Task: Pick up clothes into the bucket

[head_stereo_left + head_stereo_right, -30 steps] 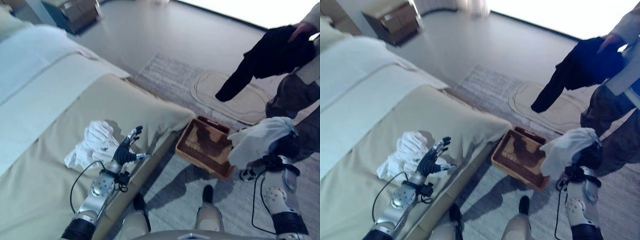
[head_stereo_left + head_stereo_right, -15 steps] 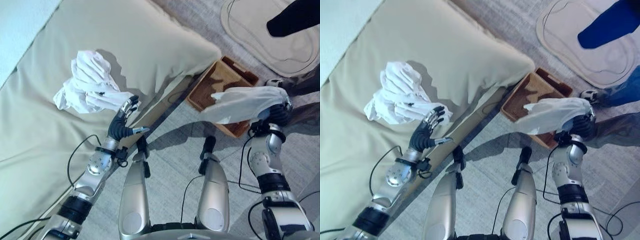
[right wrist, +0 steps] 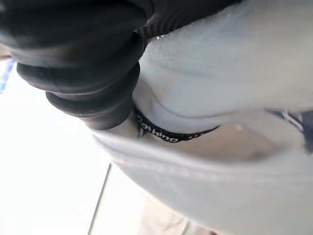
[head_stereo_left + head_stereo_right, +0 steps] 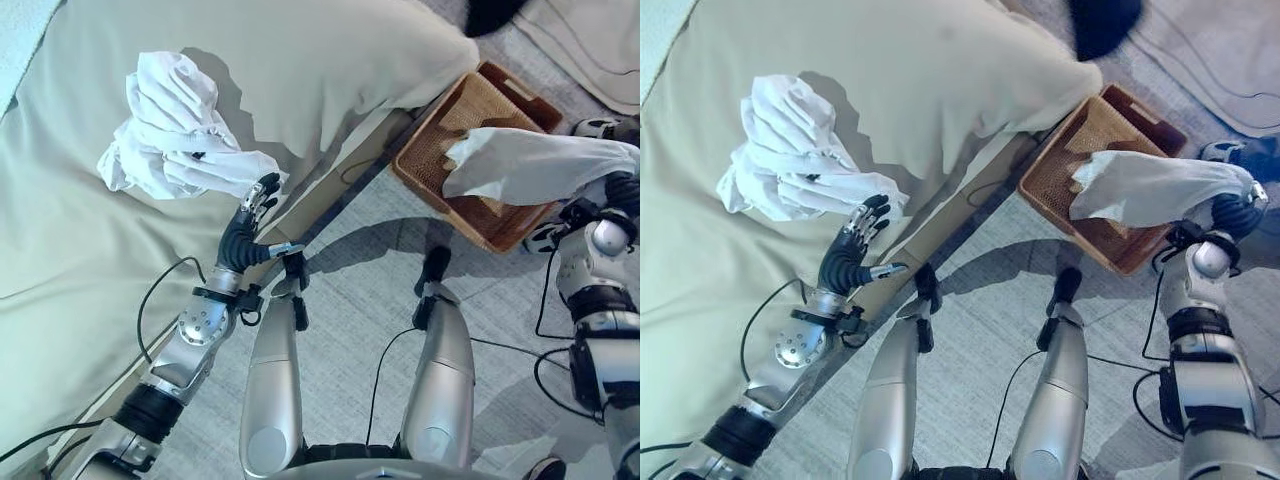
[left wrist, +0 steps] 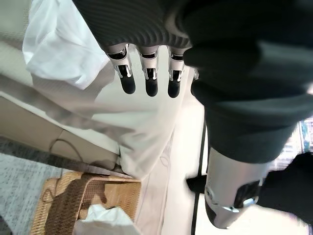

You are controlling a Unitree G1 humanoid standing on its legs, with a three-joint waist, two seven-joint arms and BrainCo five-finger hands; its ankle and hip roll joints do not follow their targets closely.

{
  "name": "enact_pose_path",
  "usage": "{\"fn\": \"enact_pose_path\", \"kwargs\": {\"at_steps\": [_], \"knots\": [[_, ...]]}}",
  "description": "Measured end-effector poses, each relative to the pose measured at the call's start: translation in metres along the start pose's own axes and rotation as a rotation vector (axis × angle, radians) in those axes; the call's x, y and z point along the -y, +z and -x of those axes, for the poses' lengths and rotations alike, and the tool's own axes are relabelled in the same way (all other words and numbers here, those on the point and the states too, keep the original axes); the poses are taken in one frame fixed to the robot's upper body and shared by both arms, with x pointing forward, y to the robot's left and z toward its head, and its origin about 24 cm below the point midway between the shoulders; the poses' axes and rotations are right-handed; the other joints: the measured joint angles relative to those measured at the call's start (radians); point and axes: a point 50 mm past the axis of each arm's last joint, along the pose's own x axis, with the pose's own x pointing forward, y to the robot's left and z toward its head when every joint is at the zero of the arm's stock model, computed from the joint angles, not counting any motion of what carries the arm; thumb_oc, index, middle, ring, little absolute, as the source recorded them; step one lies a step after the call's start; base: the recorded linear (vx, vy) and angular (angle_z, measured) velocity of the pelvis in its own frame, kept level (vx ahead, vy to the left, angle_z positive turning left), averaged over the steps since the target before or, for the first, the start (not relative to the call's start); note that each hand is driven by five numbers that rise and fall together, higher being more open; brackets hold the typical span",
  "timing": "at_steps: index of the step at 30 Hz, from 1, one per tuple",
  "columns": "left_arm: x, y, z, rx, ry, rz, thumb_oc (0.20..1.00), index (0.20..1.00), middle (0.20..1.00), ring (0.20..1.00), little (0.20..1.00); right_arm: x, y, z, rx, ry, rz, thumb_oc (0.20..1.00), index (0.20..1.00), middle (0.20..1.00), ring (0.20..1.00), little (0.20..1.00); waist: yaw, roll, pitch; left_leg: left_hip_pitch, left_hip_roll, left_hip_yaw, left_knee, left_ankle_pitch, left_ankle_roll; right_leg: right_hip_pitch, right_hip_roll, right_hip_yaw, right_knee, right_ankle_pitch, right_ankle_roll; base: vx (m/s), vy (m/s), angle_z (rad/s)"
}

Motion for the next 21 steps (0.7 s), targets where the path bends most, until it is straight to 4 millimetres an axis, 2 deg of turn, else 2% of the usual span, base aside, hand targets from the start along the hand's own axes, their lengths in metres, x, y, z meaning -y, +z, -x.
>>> {"fn": "enact_pose_path", "kwargs": {"at_steps": [5, 13, 14, 15, 16, 17, 21], "knots": [[0.006, 0.002, -0.003, 0.010, -0.015, 0.029, 1.000, 1.000, 1.000, 1.000, 1.000, -0.011, -0.002, -0.001, -0.020, 0.035, 0.095, 0.200, 0.200, 0.200, 0.200, 0.200, 0.020, 0.002, 0.001, -0.058, -0.004, -0.001, 0.040, -0.001, -0.002, -0.065, -0.010, 0.015, 0.050, -0.015, -0.010, -0.01, -0.001, 0.02], [0.006, 0.010, -0.005, 0.047, 0.013, 0.040, 1.000, 1.000, 1.000, 1.000, 1.000, -0.004, -0.035, 0.010, -0.135, 0.032, 0.249, 0.200, 0.200, 0.200, 0.200, 0.200, 0.028, 0.004, 0.001, -0.139, -0.019, -0.033, 0.110, -0.012, -0.007, -0.149, -0.038, 0.023, 0.166, -0.068, -0.024, -0.01, -0.007, 0.12], [0.006, 0.010, -0.006, 0.050, 0.014, 0.040, 1.000, 1.000, 1.000, 1.000, 1.000, -0.003, -0.038, 0.009, -0.163, 0.014, 0.261, 0.260, 0.260, 0.260, 0.260, 0.260, 0.031, 0.004, 0.002, -0.149, -0.023, -0.036, 0.116, -0.013, -0.006, -0.160, -0.045, 0.023, 0.181, -0.073, -0.022, -0.01, 0.002, 0.12], [0.006, 0.010, -0.006, 0.049, 0.019, 0.043, 1.000, 1.000, 1.000, 1.000, 1.000, 0.002, -0.042, 0.010, -0.188, -0.006, 0.274, 0.523, 0.523, 0.523, 0.523, 0.523, 0.026, 0.004, 0.002, -0.157, -0.024, -0.039, 0.124, -0.016, -0.002, -0.167, -0.047, 0.025, 0.192, -0.079, -0.025, 0.00, 0.011, 0.10], [0.006, 0.010, -0.006, 0.048, 0.025, 0.043, 1.000, 1.000, 1.000, 1.000, 1.000, 0.004, -0.043, 0.010, -0.196, -0.020, 0.277, 0.906, 0.906, 0.906, 0.906, 0.906, 0.026, 0.004, 0.002, -0.159, -0.025, -0.040, 0.126, -0.016, -0.002, -0.170, -0.048, 0.026, 0.193, -0.080, -0.025, 0.00, 0.008, 0.05], [0.005, 0.010, -0.006, 0.048, 0.028, 0.041, 1.000, 1.000, 1.000, 1.000, 1.000, 0.005, -0.043, 0.009, -0.201, -0.037, 0.272, 1.000, 1.000, 1.000, 1.000, 1.000, 0.026, 0.004, 0.002, -0.161, -0.026, -0.041, 0.126, -0.016, -0.002, -0.174, -0.048, 0.028, 0.194, -0.080, -0.024, -0.01, 0.004, 0.03], [0.002, 0.011, -0.005, 0.045, 0.032, 0.025, 1.000, 1.000, 1.000, 1.000, 1.000, 0.009, -0.041, 0.008, -0.209, -0.092, 0.222, 1.000, 1.000, 1.000, 1.000, 1.000, 0.026, 0.004, 0.001, -0.165, -0.029, -0.045, 0.123, -0.017, -0.004, -0.180, -0.049, 0.033, 0.198, -0.082, -0.021, 0.00, 0.001, 0.02]]}}
